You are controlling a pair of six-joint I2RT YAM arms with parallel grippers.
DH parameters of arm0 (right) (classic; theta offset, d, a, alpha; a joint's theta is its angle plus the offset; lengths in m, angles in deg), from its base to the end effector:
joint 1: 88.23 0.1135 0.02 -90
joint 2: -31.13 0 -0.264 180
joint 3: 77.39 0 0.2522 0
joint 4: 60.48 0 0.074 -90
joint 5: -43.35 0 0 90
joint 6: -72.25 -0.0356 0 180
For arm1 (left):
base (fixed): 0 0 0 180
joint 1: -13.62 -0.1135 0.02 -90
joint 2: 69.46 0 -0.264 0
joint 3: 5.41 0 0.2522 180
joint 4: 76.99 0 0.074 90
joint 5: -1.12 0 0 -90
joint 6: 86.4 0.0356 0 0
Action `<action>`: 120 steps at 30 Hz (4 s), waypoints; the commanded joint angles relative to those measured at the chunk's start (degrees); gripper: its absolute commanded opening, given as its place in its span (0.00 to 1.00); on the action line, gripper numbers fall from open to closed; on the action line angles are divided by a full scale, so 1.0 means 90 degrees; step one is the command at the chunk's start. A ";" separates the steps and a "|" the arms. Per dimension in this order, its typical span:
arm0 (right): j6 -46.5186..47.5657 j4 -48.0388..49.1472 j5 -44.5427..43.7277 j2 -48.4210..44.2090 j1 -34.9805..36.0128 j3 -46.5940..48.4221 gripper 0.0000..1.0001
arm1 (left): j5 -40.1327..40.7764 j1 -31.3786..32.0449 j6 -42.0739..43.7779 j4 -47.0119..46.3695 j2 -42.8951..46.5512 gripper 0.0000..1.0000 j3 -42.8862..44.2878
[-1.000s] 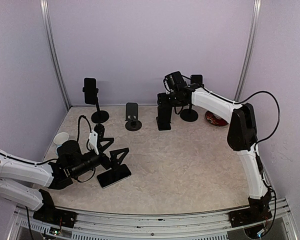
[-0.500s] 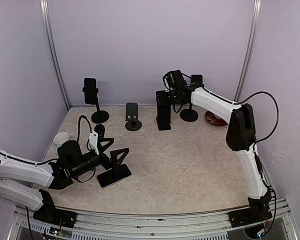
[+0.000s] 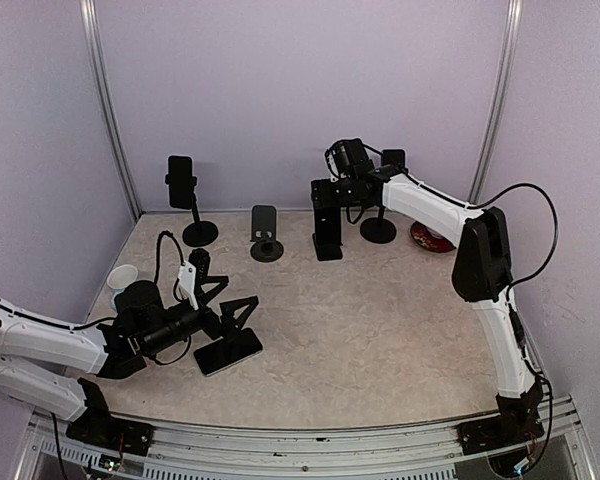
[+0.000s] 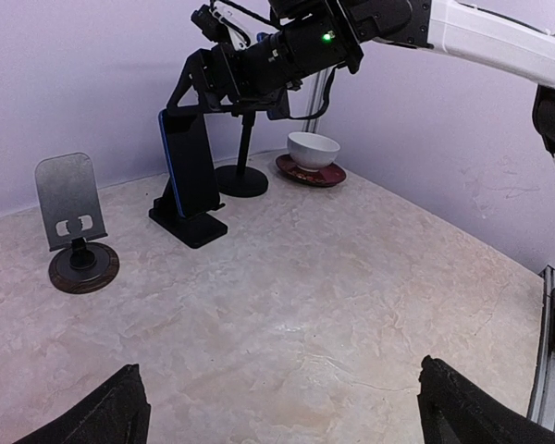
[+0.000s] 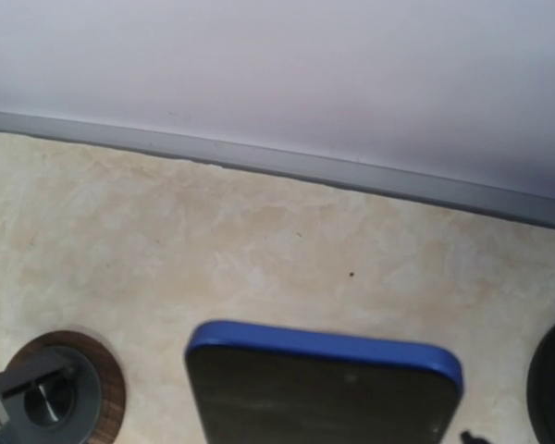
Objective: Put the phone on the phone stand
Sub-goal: Place the phone on the phone stand, then move the phone to the center of the board.
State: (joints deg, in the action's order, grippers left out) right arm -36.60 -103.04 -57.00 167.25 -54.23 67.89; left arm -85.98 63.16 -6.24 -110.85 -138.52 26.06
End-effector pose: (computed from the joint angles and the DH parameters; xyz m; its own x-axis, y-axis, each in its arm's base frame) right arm 0.4598 0.3024 0.2766 -0.5694 -0.0007 -0.8220 -0.2555 0.9506 0.1761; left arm 0.1537 -0.1775 0.1991 -0.1659 -0.0686 -0.9838 0.7092 0.6849 -0.1673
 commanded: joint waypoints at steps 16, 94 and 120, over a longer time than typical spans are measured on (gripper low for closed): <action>0.1235 0.0631 -0.0565 -0.1802 0.0513 -0.2455 1.00 | -0.0081 -0.0036 0.0019 -0.0127 -0.0109 0.99 0.0111; 0.0459 0.4003 0.1907 -0.4922 0.0861 -0.9109 1.00 | 0.3778 0.1936 -0.8557 0.7179 -0.0516 0.99 0.0976; 0.0536 0.3956 0.1680 -0.4924 0.0861 -0.9111 1.00 | 0.3203 0.1084 -0.5630 0.3798 -0.3173 0.99 0.1901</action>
State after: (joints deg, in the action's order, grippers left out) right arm -32.18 -67.78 -40.95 122.88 -47.06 -14.03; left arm -49.77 74.26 -64.95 -70.85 -162.61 41.71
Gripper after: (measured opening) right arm 0.999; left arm 0.988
